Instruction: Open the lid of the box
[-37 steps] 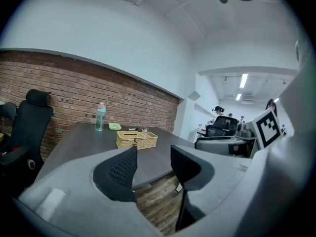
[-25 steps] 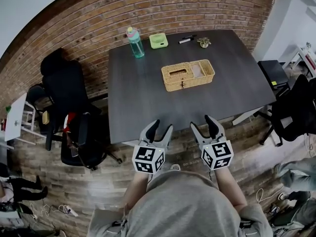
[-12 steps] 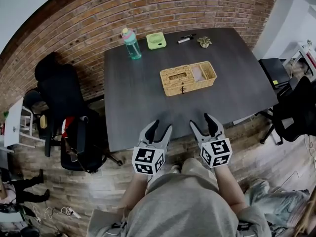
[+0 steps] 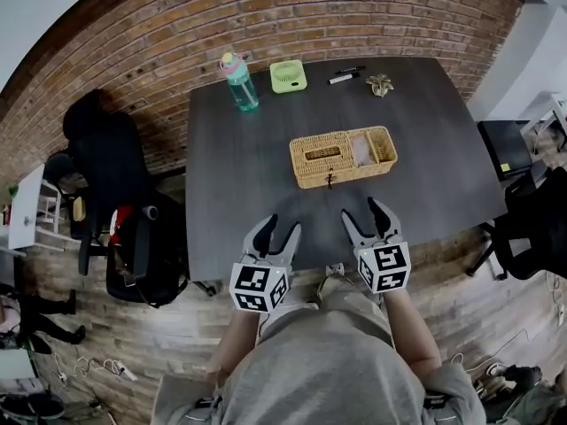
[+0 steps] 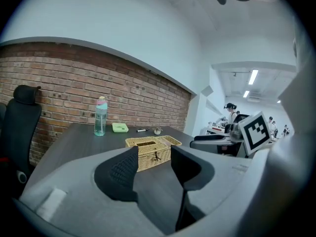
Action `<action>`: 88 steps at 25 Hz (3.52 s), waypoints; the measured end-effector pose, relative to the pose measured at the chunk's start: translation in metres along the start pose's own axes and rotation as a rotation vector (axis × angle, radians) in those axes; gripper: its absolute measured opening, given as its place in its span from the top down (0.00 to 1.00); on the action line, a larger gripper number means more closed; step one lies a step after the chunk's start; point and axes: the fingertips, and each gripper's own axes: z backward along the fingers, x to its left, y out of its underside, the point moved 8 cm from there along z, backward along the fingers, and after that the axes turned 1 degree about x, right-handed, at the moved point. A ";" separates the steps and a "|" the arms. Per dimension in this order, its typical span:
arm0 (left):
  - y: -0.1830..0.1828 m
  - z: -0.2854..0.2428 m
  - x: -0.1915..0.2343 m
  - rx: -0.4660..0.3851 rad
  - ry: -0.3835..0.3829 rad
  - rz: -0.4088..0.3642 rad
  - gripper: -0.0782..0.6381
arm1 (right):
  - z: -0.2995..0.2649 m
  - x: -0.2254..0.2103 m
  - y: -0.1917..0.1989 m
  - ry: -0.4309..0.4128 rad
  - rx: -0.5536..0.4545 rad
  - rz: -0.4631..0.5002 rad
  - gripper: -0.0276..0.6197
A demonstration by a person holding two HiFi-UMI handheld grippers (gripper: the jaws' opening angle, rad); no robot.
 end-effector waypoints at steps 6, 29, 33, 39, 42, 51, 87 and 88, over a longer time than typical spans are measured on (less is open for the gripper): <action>-0.009 -0.033 0.012 -0.007 -0.056 0.041 0.60 | -0.042 -0.030 0.002 -0.027 0.043 0.035 0.57; -0.013 -0.090 0.026 -0.025 -0.214 0.175 0.61 | -0.138 -0.084 0.032 -0.111 0.216 0.251 0.57; -0.011 -0.095 0.026 -0.025 -0.235 0.180 0.61 | -0.148 -0.087 0.037 -0.120 0.250 0.307 0.57; -0.011 -0.098 0.026 -0.029 -0.256 0.177 0.61 | -0.157 -0.090 0.039 -0.139 0.249 0.334 0.57; -0.011 -0.097 0.026 -0.034 -0.265 0.176 0.61 | -0.157 -0.091 0.040 -0.146 0.250 0.331 0.57; -0.012 -0.095 0.024 -0.046 -0.283 0.172 0.61 | -0.154 -0.092 0.034 -0.166 0.221 0.317 0.59; -0.013 -0.085 0.024 -0.079 -0.362 0.193 0.61 | -0.184 -0.110 -0.079 -0.280 0.098 0.426 0.74; -0.013 -0.086 0.025 -0.077 -0.362 0.194 0.61 | -0.186 -0.111 -0.081 -0.277 0.098 0.428 0.74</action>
